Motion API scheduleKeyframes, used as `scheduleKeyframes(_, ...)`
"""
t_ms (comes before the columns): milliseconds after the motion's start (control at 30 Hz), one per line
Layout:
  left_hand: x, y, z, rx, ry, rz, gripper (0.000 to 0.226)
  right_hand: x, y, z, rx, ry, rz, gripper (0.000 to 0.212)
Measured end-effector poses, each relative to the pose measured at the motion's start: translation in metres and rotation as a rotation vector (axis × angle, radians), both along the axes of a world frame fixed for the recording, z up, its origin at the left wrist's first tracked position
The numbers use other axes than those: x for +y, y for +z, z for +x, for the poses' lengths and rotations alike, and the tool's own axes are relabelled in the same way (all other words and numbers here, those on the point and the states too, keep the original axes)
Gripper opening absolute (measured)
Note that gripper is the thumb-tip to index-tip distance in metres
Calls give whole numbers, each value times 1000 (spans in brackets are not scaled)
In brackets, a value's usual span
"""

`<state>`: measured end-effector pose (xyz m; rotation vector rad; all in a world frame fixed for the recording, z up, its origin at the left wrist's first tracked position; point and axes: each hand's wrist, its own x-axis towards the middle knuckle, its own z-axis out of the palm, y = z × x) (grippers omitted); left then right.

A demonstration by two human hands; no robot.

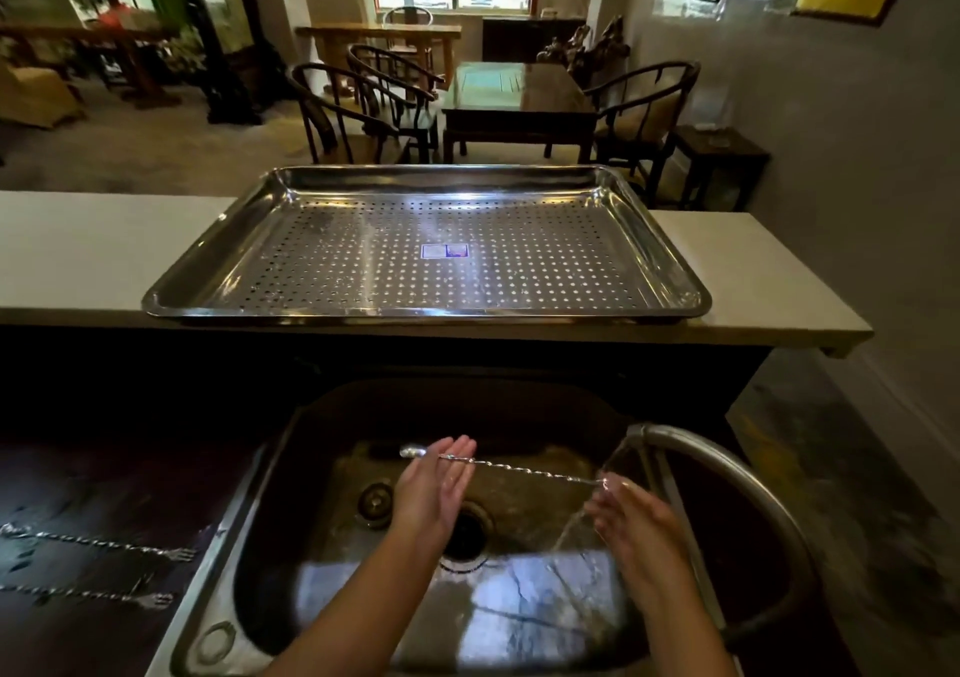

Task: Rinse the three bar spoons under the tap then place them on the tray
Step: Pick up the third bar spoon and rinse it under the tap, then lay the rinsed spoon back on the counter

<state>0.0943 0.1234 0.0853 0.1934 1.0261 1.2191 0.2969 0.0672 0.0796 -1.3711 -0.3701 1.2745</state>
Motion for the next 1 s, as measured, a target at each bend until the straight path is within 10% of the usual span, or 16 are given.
scheduleKeyframes(467,14,-2,-106,-26,165,-74,40,15,-1,-93,-358,359,-21,9)
scheduleKeyframes(1000,26,-27,-384,404,459,-336,25,75,-40,-356,-426,653,-68,16)
